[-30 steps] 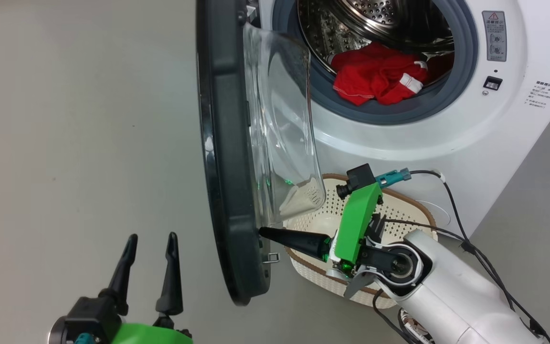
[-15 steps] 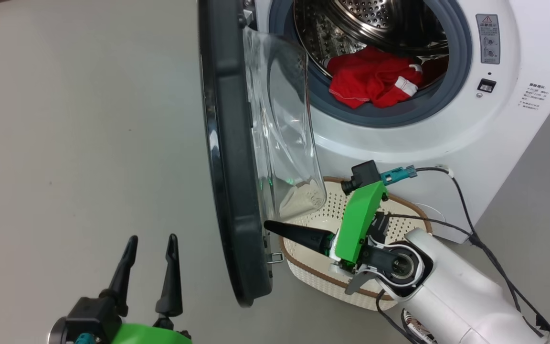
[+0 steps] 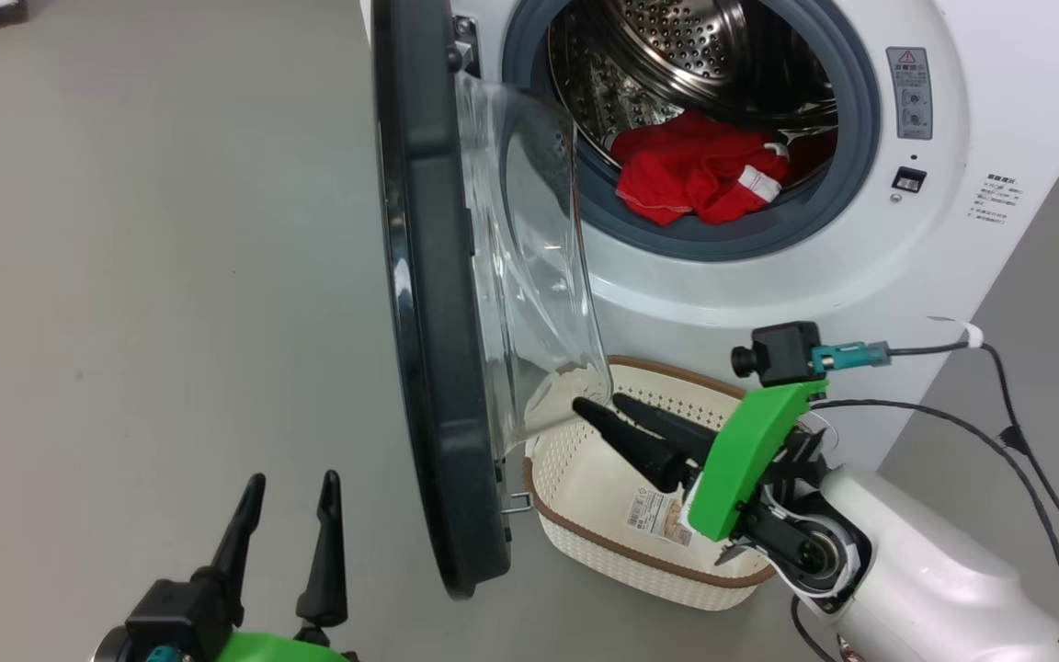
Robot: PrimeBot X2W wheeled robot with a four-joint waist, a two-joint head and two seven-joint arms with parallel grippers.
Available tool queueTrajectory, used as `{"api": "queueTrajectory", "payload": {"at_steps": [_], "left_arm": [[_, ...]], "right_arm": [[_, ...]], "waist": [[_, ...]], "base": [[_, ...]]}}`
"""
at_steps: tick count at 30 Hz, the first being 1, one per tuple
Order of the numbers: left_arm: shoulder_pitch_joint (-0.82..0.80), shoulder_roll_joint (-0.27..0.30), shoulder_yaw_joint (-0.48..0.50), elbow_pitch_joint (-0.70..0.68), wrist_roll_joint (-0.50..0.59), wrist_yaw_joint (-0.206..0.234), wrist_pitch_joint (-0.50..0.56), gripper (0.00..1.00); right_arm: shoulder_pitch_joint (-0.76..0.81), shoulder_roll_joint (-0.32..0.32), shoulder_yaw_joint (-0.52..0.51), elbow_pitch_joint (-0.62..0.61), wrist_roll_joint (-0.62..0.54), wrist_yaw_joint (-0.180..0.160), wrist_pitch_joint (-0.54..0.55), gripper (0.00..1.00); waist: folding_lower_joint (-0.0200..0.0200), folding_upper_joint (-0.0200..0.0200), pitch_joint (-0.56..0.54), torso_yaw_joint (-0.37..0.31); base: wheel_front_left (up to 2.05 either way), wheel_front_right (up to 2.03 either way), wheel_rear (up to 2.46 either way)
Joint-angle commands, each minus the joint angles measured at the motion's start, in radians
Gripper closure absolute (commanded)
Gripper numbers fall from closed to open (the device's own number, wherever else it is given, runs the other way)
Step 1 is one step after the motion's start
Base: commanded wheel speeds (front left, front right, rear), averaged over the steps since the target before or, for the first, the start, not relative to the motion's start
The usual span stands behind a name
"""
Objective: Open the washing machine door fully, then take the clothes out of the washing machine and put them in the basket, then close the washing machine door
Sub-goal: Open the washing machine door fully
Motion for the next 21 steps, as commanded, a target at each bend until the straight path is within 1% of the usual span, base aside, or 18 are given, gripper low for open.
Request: {"api": "queueTrajectory", "payload": {"at_steps": [1, 4, 5, 6, 8, 11, 15, 18, 21], "left_arm": [[-0.015, 0.014, 0.031, -0.027, -0.002, 0.005, 0.001, 0.0], [-0.011, 0.016, 0.031, -0.03, -0.004, 0.008, 0.004, 0.0], [-0.01, 0.016, 0.032, -0.031, -0.006, 0.011, 0.003, 0.0], [-0.01, 0.016, 0.032, -0.031, -0.006, 0.011, 0.003, 0.0], [-0.01, 0.016, 0.031, -0.03, -0.008, 0.013, 0.003, 0.0], [-0.008, 0.017, 0.029, -0.028, -0.009, 0.014, 0.001, 0.0], [-0.007, 0.02, 0.024, -0.027, -0.008, 0.017, 0.002, 0.0], [-0.005, 0.021, 0.023, -0.028, -0.011, 0.017, 0.002, 0.0], [-0.004, 0.021, 0.021, -0.025, -0.015, 0.016, 0.001, 0.0]], "right_arm": [[0.006, 0.0, 0.001, -0.027, -0.018, 0.005, -0.025, 0.0], [0.018, -0.018, 0.012, -0.016, -0.09, 0.005, -0.097, 0.0], [0.029, -0.016, 0.017, -0.01, -0.125, 0.005, -0.141, 0.0], [0.029, -0.016, 0.017, -0.01, -0.125, 0.005, -0.141, 0.0], [0.044, -0.011, 0.012, 0.001, -0.145, 0.005, -0.18, 0.0], [0.047, -0.016, 0.017, 0.052, -0.237, 0.005, -0.261, 0.0], [0.051, 0.006, 0.005, 0.128, -0.353, 0.005, -0.371, 0.0], [0.05, 0.021, -0.015, 0.191, -0.46, 0.005, -0.41, 0.0], [0.054, 0.045, -0.066, 0.247, -0.554, 0.005, -0.425, 0.0]], "waist": [[0.0001, 0.0, -0.001, -0.002], [0.0001, 0.0, -0.004, -0.006], [0.0001, 0.0, -0.004, -0.009], [0.0001, 0.0, -0.004, -0.009], [0.0001, 0.0, -0.005, -0.012], [0.0001, 0.0, -0.009, -0.017], [0.0001, 0.0, -0.014, -0.023], [0.0001, 0.0, -0.019, -0.026], [0.0001, 0.0, -0.024, -0.027]], "base": [[0.0, 0.0, 0.0], [0.0, 0.0, 0.0], [0.0, 0.0, 0.0], [0.0, 0.0, 0.0], [0.0, 0.0, 0.0], [0.0, 0.0, 0.0], [0.0, 0.0, 0.0], [0.0, 0.0, 0.0], [0.0, 0.0, 0.0]]}}
